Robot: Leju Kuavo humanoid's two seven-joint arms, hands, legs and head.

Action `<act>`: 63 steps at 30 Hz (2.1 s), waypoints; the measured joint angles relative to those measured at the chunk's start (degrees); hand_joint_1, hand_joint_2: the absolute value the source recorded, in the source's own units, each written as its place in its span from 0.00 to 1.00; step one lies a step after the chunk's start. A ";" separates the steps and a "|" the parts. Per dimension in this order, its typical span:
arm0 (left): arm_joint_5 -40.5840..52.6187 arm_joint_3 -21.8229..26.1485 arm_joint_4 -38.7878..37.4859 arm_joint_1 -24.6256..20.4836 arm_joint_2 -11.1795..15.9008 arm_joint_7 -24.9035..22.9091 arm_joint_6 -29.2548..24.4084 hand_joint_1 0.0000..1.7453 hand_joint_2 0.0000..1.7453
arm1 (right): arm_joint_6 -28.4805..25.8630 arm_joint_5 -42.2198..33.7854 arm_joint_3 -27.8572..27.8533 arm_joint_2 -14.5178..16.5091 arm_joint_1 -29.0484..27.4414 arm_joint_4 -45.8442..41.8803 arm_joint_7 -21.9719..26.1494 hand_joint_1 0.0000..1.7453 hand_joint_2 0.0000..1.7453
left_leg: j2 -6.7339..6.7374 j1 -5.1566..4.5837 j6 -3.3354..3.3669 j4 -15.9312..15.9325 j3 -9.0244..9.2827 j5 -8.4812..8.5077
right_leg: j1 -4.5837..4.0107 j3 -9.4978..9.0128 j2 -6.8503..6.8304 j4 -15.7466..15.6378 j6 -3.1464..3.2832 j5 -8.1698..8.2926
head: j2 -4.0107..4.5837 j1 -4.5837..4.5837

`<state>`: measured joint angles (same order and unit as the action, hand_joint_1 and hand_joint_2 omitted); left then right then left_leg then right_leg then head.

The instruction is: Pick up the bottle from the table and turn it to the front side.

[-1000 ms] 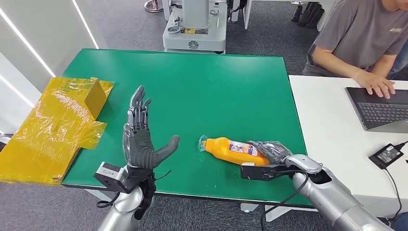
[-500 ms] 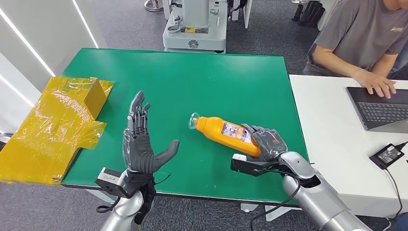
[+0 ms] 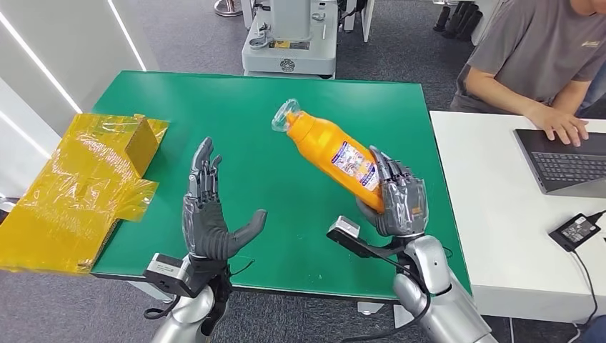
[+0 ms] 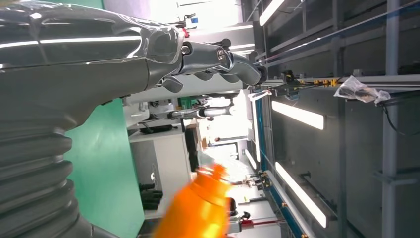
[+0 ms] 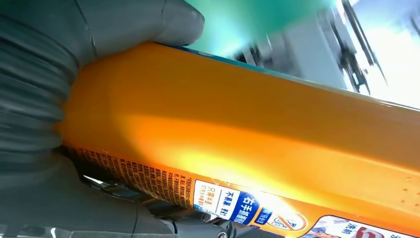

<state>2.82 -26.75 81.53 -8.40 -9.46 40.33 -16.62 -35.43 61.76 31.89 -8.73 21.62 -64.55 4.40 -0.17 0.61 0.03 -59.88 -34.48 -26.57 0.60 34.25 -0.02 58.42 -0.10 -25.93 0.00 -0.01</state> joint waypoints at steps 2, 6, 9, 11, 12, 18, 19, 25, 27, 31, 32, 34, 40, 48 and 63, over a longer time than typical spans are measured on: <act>0.01 0.00 -0.01 -0.23 -0.23 0.00 -0.25 0.00 1.00 | -2.84 2.39 -0.86 0.99 -1.33 -1.50 1.16 1.00 1.00 | 0.01 0.00 0.00 0.00 0.00 0.00 | 0.00 0.01 0.01 0.00 0.00 0.00 | 0.00 -0.01; -0.28 0.01 -0.02 -0.81 -0.59 -0.10 -0.04 0.00 1.00 | -3.34 4.21 -3.66 3.51 -3.62 -4.35 6.77 1.00 1.00 | 0.00 0.01 0.00 0.00 0.00 0.00 | -0.01 0.02 -0.01 0.01 0.00 0.00 | 0.00 -0.01; -1.30 0.00 -0.03 -1.08 -0.83 -0.95 1.23 0.00 1.00 | -3.35 4.32 -6.14 5.74 -4.72 -5.91 11.35 1.00 1.00 | 0.01 0.02 -0.01 0.01 0.01 0.01 | -0.02 0.03 0.01 0.02 0.00 0.00 | 0.00 -0.01; -2.03 0.00 -0.04 -1.24 -0.85 -1.60 2.30 0.00 1.00 | -3.31 4.31 -7.30 7.01 -5.22 -6.44 13.17 0.99 1.00 | 0.02 0.02 -0.01 0.01 0.01 0.01 | -0.02 0.03 0.02 0.02 0.00 0.00 | 0.00 -0.02; -2.36 0.00 -0.04 -1.32 -0.85 -1.84 2.92 0.00 1.00 | -3.25 4.23 -7.67 7.53 -5.37 -6.50 13.77 0.98 1.00 | 0.03 0.02 -0.01 0.01 0.01 0.01 | -0.02 0.03 0.03 0.02 0.00 0.00 | 0.00 -0.02; -2.77 0.00 -0.04 -1.82 -0.85 -3.23 5.81 0.00 1.00 | -2.65 2.01 -7.17 8.34 -5.61 -5.21 13.17 1.00 1.00 | 0.03 0.00 0.00 0.01 0.00 0.01 | 0.00 0.02 0.02 0.01 0.00 0.00 | 0.00 -0.01; -2.69 0.00 -0.04 -1.85 -0.85 -3.42 6.15 0.00 1.00 | -2.53 1.48 -6.78 8.30 -5.62 -4.90 12.77 1.00 1.00 | 0.03 0.00 0.00 0.01 0.00 0.01 | 0.00 0.03 0.02 0.00 0.00 0.00 | 0.00 -0.01; -2.17 0.00 -0.04 -2.24 -0.85 -4.07 7.49 0.00 1.00 | 0.22 -0.08 -4.71 7.53 -5.96 -3.55 10.68 1.00 1.00 | 0.03 0.00 0.00 0.00 0.00 0.01 | 0.00 0.03 0.02 0.00 0.00 0.00 | 0.00 -0.01; -1.73 0.00 -0.04 -2.61 -0.85 -4.30 7.32 0.00 1.00 | 2.16 -0.08 -4.29 7.21 -6.24 -3.18 10.01 1.00 1.00 | 0.03 0.00 0.00 0.00 0.00 0.01 | -0.01 0.04 0.02 0.00 0.00 0.00 | 0.00 -0.01; -1.29 0.00 -0.25 -3.35 -0.85 -4.98 7.01 0.00 1.00 | 4.32 -0.02 -3.49 6.64 -6.92 -2.64 9.55 1.00 1.00 | 0.03 0.01 0.00 0.00 0.00 0.01 | -0.01 0.04 0.02 0.00 0.00 0.00 | 0.00 -0.01; -1.29 0.00 -0.38 -3.51 -0.85 -5.01 7.01 0.00 1.00 | 4.54 0.02 -3.39 6.54 -7.07 -2.58 9.56 1.00 1.00 | 0.03 0.01 0.00 0.00 0.00 0.01 | -0.01 0.04 0.02 0.00 0.00 0.00 | 0.00 -0.01; -1.32 0.00 -0.67 -3.83 -0.85 -5.01 7.01 0.00 1.00 | 4.83 0.14 -3.23 6.39 -7.28 -2.55 9.76 1.00 1.00 | 0.03 0.01 0.00 0.00 0.00 0.01 | -0.01 0.04 0.02 0.00 0.00 0.00 | 0.00 0.00; -1.61 0.00 -1.17 -4.08 -0.85 -5.01 7.01 0.00 1.00 | 3.89 0.10 -2.86 6.08 -7.53 -2.55 10.86 1.00 1.00 | 0.04 0.00 0.00 0.00 0.00 0.01 | -0.01 0.04 0.03 0.00 0.00 0.00 | 0.00 -0.01; -2.01 0.00 -1.55 -4.12 -0.85 -4.96 6.88 0.00 1.00 | -2.44 1.20 -2.62 5.95 -7.32 -2.56 9.26 1.00 1.00 | 0.04 0.00 0.00 0.00 0.00 0.01 | -0.01 0.04 0.03 0.00 0.00 0.00 | 0.00 -0.01; -3.58 0.00 -1.98 -4.25 -0.87 -5.60 9.01 0.00 1.00 | -3.35 0.35 -7.27 6.82 -7.94 -4.52 16.11 1.00 1.00 | 0.04 0.00 0.00 0.00 0.00 0.01 | -0.01 0.04 0.03 0.00 0.00 0.00 | 0.00 -0.01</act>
<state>-0.76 -26.75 79.54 -12.65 -10.34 34.73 -7.61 -38.77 62.11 24.63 -1.91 13.68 -69.08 20.51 -0.13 0.61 0.03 -59.88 -34.48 -26.56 0.60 34.29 0.01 58.42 -0.10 -25.93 0.00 -0.02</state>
